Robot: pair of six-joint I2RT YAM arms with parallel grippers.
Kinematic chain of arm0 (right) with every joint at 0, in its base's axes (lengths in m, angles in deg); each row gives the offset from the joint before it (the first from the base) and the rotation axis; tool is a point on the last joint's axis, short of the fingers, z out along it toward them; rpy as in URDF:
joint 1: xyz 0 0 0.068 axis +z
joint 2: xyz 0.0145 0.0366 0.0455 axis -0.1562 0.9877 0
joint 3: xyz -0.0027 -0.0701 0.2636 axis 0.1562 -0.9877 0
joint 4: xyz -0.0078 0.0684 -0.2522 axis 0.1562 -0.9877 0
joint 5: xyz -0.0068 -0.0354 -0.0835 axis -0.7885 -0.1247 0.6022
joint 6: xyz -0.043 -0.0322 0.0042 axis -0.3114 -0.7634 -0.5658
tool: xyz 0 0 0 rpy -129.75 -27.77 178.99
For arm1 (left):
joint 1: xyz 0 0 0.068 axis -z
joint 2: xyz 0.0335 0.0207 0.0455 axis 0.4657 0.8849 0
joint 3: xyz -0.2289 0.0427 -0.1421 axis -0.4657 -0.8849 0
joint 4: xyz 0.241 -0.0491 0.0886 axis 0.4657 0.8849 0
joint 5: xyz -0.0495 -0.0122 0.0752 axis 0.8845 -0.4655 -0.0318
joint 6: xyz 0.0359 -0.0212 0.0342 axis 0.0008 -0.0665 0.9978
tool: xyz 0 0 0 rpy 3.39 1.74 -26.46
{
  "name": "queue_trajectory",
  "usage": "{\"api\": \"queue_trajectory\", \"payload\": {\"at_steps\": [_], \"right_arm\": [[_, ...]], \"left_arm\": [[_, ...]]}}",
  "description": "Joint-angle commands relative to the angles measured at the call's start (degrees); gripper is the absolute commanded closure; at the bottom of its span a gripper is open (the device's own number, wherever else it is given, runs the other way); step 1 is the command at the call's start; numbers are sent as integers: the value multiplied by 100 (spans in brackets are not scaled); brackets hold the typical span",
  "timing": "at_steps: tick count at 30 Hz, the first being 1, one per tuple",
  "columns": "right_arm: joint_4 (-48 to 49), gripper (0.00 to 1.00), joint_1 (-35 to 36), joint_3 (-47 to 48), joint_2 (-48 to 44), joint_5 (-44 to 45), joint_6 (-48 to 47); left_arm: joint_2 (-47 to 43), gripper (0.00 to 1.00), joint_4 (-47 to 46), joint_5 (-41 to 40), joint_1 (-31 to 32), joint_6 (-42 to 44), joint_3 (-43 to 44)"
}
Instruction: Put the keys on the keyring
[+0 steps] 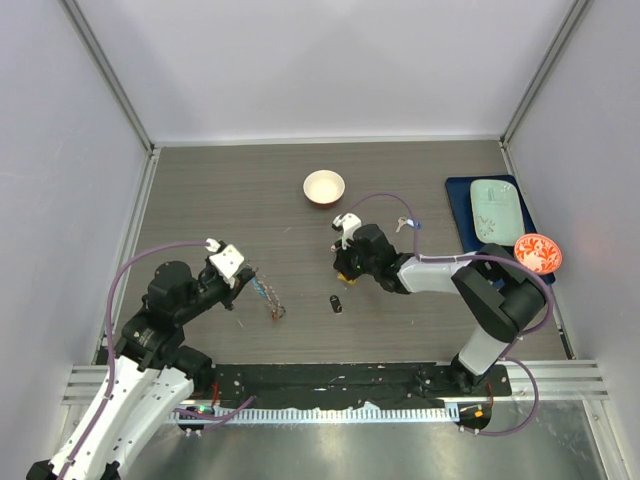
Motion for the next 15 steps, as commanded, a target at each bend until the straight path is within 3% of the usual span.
{"api": "queue_trajectory", "payload": {"at_steps": [1,5,10,15], "right_arm": [[679,88,45,-28,-18,-57,-140],[100,69,45,104,-317,137,114],[-2077,48,53,1315,-546,584,150],[-4798,45,1,3376,111,875,36]], "left_arm": [[-53,100,-366,19,6,-35,28],[-36,100,-366,37,14,-44,28],[-36,100,-375,55,6,-53,28],[-45,100,-375,90,6,-53,37]]}}
